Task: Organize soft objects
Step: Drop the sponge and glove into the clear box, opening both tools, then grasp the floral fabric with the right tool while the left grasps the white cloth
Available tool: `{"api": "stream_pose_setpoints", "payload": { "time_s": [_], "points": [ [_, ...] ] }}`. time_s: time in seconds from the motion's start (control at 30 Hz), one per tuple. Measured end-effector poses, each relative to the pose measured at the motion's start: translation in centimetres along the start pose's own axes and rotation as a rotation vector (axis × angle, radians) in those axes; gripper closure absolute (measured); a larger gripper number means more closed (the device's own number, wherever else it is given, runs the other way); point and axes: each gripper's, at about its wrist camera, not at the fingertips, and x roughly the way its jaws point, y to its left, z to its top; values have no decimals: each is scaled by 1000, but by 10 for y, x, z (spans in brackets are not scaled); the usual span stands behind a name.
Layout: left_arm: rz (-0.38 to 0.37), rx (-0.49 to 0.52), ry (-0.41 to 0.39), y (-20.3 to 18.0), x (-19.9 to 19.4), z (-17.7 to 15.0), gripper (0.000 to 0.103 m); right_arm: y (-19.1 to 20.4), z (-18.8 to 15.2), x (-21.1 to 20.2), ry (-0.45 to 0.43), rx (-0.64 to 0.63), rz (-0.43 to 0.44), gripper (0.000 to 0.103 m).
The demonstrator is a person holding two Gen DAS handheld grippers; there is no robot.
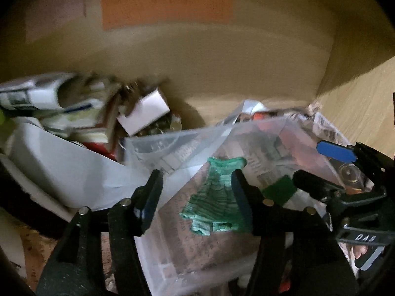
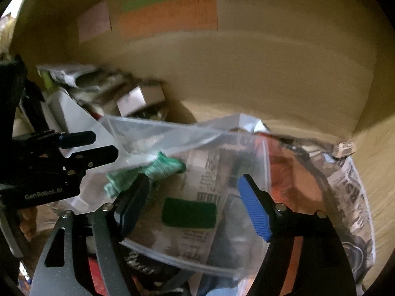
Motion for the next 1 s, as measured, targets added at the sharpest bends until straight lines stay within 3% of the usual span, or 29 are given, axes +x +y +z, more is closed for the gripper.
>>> {"api": "stream_pose_setpoints", "payload": {
  "time_s": [0.2,0.33,0.43,0.77,1.0],
  "points": [
    [7,5,-107,8,-52,-7,30,11,1,-48,-120,-12,15,24],
    [7,-11,-126,16,-75,-23,19,20,-8,-73,-167,-21,28,22],
    [10,-15,-111,19,-85,-39,19,26,-19,-83,-175,-27,38,22],
    [-34,-4,-62,-3,-102,-92,19,26,-77,-89,-73,16,17,21],
    [-113,16,-27,-38,-108,-115,19,17,-119,-80,33,77,17,21]
  ]
}}
